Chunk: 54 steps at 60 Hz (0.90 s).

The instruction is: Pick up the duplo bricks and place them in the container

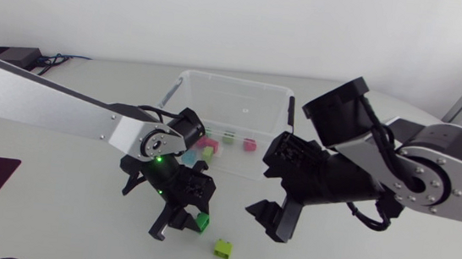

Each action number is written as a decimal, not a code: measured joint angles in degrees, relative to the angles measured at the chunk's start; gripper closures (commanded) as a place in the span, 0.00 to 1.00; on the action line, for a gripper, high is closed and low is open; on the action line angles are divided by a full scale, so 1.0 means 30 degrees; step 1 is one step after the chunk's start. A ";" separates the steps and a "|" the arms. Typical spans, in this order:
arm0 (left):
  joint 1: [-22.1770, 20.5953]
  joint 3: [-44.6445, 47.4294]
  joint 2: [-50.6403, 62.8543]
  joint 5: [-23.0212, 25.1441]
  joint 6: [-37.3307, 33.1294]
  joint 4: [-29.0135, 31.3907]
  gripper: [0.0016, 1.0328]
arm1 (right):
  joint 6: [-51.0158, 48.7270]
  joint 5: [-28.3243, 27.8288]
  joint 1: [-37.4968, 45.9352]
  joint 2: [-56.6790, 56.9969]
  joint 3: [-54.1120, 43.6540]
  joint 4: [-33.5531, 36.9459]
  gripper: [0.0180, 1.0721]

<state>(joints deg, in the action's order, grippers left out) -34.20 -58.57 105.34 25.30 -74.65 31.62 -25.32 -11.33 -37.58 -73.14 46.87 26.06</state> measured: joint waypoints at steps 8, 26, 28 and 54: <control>0.0138 0.0233 -0.0284 0.0066 0.0022 -0.0029 0.77 | -0.0532 -0.0743 -0.0087 -0.1137 -0.0051 0.0364 0.05; 0.0277 0.1530 -0.4787 0.0066 0.0925 0.0306 0.79 | -0.0058 -0.0809 -0.1144 -0.3854 -0.0066 0.0933 0.05; 0.0313 0.1530 -0.5435 0.0066 0.1056 0.0350 0.79 | 0.0095 -0.0816 -0.1319 -0.4014 -0.0051 0.1137 0.08; 0.2965 0.0627 -1.0622 0.0568 0.6127 -0.2528 0.79 | 0.2310 0.1239 -0.4707 -0.7606 0.1545 0.1821 0.28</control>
<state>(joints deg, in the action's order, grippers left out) -25.30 -56.69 73.47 27.00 -56.27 24.03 -18.39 -7.62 -51.70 -95.96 51.51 31.53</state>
